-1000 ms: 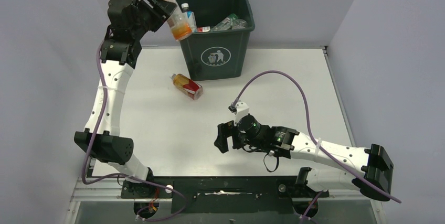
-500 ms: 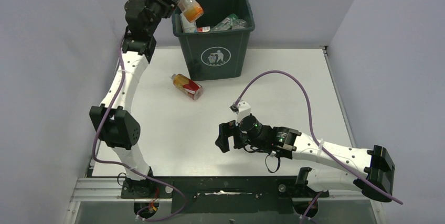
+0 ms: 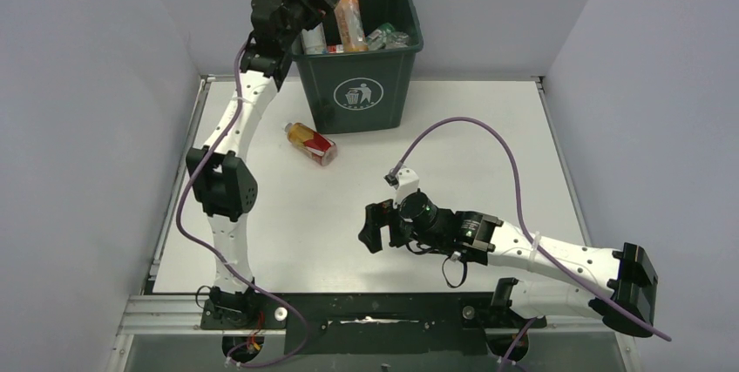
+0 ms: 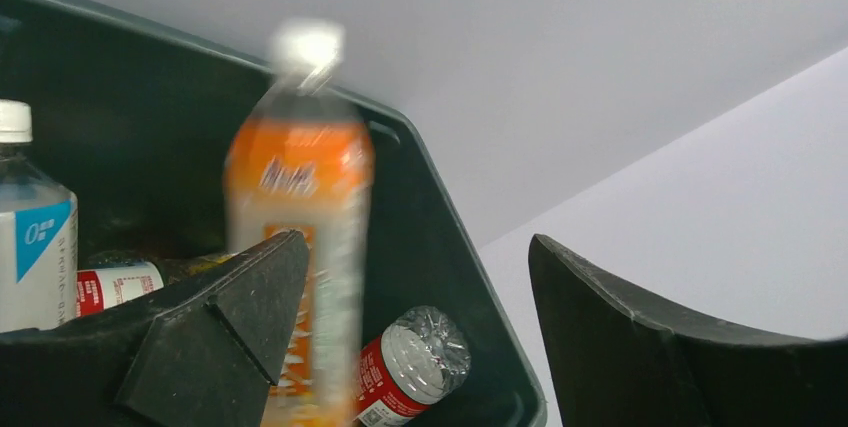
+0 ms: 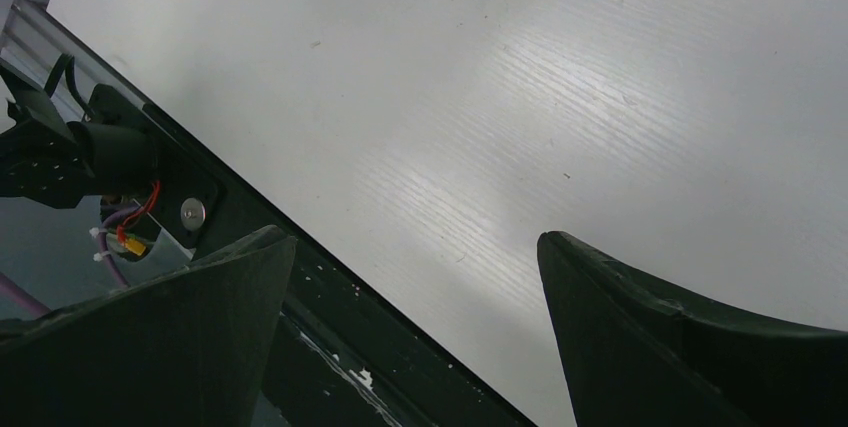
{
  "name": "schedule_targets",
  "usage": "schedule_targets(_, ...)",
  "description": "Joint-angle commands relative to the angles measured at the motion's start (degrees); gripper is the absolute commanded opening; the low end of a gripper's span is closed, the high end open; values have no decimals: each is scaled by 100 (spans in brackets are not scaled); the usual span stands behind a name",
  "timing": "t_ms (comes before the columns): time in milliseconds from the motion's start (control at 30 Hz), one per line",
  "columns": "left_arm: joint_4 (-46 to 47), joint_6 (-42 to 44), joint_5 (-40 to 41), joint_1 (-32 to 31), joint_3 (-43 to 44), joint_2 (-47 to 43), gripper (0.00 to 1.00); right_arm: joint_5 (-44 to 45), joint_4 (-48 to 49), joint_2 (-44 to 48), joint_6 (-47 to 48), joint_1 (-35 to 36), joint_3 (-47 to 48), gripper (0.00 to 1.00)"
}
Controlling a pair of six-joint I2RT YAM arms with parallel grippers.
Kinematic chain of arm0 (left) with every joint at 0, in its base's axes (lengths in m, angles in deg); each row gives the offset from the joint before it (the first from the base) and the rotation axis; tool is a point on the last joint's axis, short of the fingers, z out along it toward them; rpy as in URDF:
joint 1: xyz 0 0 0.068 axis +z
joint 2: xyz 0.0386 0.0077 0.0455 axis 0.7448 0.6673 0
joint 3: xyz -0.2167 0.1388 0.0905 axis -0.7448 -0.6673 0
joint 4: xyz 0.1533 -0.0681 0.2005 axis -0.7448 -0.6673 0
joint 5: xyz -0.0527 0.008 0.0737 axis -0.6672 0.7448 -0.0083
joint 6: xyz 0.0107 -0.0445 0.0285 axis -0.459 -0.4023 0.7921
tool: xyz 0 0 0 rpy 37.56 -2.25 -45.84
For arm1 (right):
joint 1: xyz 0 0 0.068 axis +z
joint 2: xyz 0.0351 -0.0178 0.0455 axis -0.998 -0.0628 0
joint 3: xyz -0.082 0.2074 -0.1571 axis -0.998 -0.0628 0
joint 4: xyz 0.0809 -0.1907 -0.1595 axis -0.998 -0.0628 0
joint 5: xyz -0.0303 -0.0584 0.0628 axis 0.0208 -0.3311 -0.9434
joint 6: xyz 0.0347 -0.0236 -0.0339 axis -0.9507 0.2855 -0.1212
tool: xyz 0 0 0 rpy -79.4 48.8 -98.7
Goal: Put the plastic bottles in the bin
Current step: Place the plastic bottle in the trash bin.
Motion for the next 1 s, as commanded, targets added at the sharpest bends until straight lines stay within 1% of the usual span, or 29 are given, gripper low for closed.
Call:
schedule_targets(0,-304,585,-230,-172,856,78,82,117,162,111,-22,-26,-24,98)
schedule_targets(67,-400,667,-260,-189,911,37,83,106,176,77,-6,-31,0,98)
schedule_targets(167,-471,757,-276,-171,767,-248,83,97,190,52,-2,-37,10,98)
schedule_targets(400,-413,904,-26,18,-360,-1704,83,34,242,51,-7,-59,-65,98)
schedule_targets(500,-776,938,122,211,-641,-2234,84,-38,304,-2,9,-92,-69,98)
schedule_targets(633,-1068,956,466,503,-1311,-3039,84,-105,373,-130,57,-111,-17,98)
schedule_targets(767,-1472,1088,1045,615,-1963,-3801,83,-163,419,-215,80,-117,14,98)
schedule_targets(867,-1986,1127,1491,654,-2257,-4158,84,-215,448,-276,94,-135,27,98)
schedule_targets(967,-2369,1089,1660,703,-2611,-4329,84,-245,469,-361,117,-145,86,98)
